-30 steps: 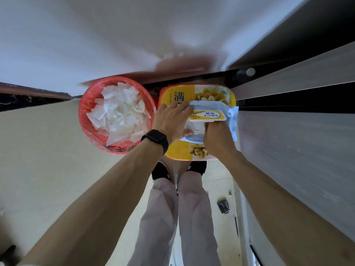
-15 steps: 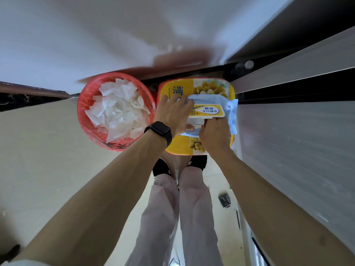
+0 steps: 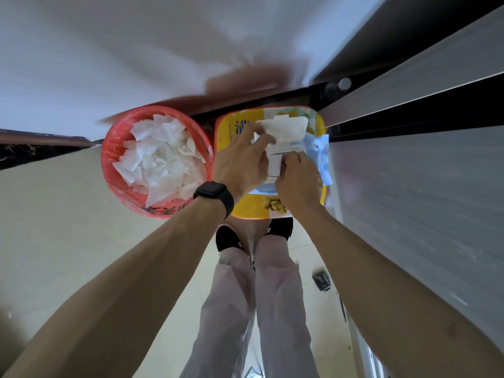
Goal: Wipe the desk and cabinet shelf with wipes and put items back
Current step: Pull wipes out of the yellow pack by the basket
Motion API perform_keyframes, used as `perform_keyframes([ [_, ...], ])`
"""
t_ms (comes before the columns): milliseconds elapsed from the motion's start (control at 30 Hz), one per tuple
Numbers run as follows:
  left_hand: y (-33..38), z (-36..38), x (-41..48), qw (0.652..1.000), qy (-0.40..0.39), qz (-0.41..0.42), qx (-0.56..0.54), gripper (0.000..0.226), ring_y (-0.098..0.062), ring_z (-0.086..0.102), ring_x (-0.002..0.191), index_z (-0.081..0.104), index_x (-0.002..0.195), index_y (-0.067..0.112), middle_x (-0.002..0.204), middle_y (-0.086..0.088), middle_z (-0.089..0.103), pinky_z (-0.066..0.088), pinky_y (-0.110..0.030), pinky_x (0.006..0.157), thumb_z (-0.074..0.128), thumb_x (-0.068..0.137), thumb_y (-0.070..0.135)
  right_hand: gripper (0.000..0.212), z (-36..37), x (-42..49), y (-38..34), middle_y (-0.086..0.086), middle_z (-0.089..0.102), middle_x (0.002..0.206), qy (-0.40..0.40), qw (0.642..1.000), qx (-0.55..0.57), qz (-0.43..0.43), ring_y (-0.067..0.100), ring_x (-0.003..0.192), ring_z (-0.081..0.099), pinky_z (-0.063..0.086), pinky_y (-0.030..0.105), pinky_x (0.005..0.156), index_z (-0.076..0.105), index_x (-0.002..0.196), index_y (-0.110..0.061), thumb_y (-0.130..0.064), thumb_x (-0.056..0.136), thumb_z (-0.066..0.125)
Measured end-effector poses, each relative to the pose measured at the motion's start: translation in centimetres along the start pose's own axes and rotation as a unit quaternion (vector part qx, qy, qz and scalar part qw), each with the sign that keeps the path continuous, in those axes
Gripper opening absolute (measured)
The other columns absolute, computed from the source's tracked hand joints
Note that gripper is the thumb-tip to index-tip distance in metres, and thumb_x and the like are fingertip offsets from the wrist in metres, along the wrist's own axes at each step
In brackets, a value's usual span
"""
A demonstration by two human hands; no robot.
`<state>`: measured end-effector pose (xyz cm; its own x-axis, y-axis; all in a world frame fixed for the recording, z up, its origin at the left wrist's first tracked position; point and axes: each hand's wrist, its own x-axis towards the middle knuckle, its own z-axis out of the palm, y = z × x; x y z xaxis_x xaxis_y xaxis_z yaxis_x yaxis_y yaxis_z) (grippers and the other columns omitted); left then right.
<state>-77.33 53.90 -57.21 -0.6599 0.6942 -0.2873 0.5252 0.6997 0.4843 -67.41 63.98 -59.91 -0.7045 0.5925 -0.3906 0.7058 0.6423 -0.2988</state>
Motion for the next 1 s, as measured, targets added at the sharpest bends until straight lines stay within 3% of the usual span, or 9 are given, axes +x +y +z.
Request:
perform_keyframes([
  [67, 0.6, 0.2, 0.0, 0.997, -0.076, -0.026, 0.009, 0.059, -0.024, 0.048, 0.132, 0.042, 0.150, 0.029, 0.158, 0.006, 0.036, 0.054, -0.041, 0.085, 0.047, 0.093, 0.045, 0.015, 0.1, 0.0, 0.2, 0.012, 0.063, 0.095, -0.002, 0.999, 0.041, -0.021, 0.031, 0.087, 0.060, 0.051, 0.043, 0.069, 0.061, 0.095, -0.004, -0.012, 0.089, 0.051],
  [167, 1.4, 0.1, 0.6, 0.990, -0.124, -0.022, 0.055, 0.057, -0.028, 0.040, 0.137, 0.046, 0.143, 0.047, 0.165, 0.007, 0.021, 0.044, -0.046, 0.101, 0.038, 0.089, 0.060, 0.013, -0.2, -0.2, 0.8, 0.018, 0.063, 0.088, 0.010, 0.994, 0.085, -0.073, 0.034, 0.082, 0.060, 0.052, 0.043, 0.071, 0.059, 0.091, 0.002, -0.006, 0.087, 0.051],
  [233, 1.1, -0.2, 0.8, 0.983, -0.158, 0.016, 0.095, 0.044, -0.031, 0.041, 0.133, 0.057, 0.129, 0.048, 0.167, 0.006, 0.015, 0.041, -0.045, 0.101, 0.049, 0.086, 0.049, 0.016, -0.9, -0.2, 1.1, 0.020, 0.062, 0.091, -0.012, 0.992, 0.100, -0.079, 0.034, 0.085, 0.059, 0.046, 0.038, 0.071, 0.058, 0.092, 0.004, -0.008, 0.091, 0.048],
  [367, -0.1, -0.8, 0.4, 0.977, -0.161, 0.057, 0.129, 0.025, -0.028, 0.046, 0.130, 0.061, 0.111, 0.025, 0.167, 0.002, 0.017, 0.042, -0.042, 0.097, 0.059, 0.089, 0.036, 0.015, -1.7, 0.4, 1.9, 0.015, 0.055, 0.100, -0.087, 0.987, 0.128, -0.036, 0.028, 0.091, 0.053, 0.034, 0.027, 0.070, 0.051, 0.098, 0.001, -0.013, 0.100, 0.045],
  [467, -0.7, -0.3, -0.3, 0.977, -0.153, 0.061, 0.138, 0.060, -0.026, 0.044, 0.135, 0.046, 0.137, 0.020, 0.168, 0.001, 0.014, 0.043, -0.044, 0.102, 0.069, 0.088, 0.047, 0.019, -2.4, 0.1, 2.1, 0.015, 0.054, 0.104, -0.118, 0.981, 0.153, -0.018, 0.027, 0.094, 0.052, 0.031, 0.023, 0.071, 0.050, 0.102, 0.002, -0.016, 0.101, 0.043],
  [567, -0.3, 0.6, -0.5, 0.974, -0.158, 0.046, 0.153, 0.085, -0.026, 0.035, 0.143, 0.026, 0.154, 0.022, 0.169, 0.001, 0.009, 0.042, -0.045, 0.105, 0.074, 0.086, 0.042, 0.020, -3.5, -0.9, 1.9, 0.014, 0.055, 0.106, -0.112, 0.979, 0.172, -0.003, 0.024, 0.095, 0.052, 0.028, 0.018, 0.069, 0.051, 0.104, 0.000, -0.018, 0.102, 0.043],
  [733, 0.5, 1.1, -0.4, 0.976, -0.148, 0.009, 0.162, 0.086, -0.027, 0.034, 0.143, 0.027, 0.154, 0.018, 0.168, 0.003, 0.011, 0.047, -0.048, 0.099, 0.076, 0.085, 0.036, 0.016, -5.9, -3.5, 1.7, 0.003, 0.053, 0.105, -0.069, 0.965, 0.254, 0.019, 0.013, 0.093, 0.049, 0.034, 0.004, 0.071, 0.052, 0.104, -0.002, -0.015, 0.102, 0.043],
  [900, 0.6, 0.9, -0.6, 0.978, -0.142, 0.007, 0.151, 0.083, -0.026, 0.033, 0.143, 0.027, 0.153, 0.021, 0.168, 0.004, 0.009, 0.045, -0.047, 0.096, 0.074, 0.086, 0.036, 0.010, -8.7, -6.2, 1.9, -0.002, 0.053, 0.109, -0.045, 0.949, 0.310, 0.041, 0.009, 0.098, 0.052, 0.037, 0.002, 0.077, 0.051, 0.104, -0.007, -0.015, 0.102, 0.045],
  [1000, 0.4, 1.1, -0.9, 0.984, -0.134, -0.013, 0.119, 0.081, -0.025, 0.037, 0.141, 0.032, 0.151, 0.025, 0.169, -0.001, -0.001, 0.047, -0.045, 0.093, 0.077, 0.084, 0.034, 0.007, -9.8, -8.0, 2.0, -0.004, 0.055, 0.112, -0.062, 0.940, 0.332, 0.044, -0.005, 0.096, 0.053, 0.036, 0.000, 0.078, 0.050, 0.102, -0.010, -0.014, 0.102, 0.045],
])
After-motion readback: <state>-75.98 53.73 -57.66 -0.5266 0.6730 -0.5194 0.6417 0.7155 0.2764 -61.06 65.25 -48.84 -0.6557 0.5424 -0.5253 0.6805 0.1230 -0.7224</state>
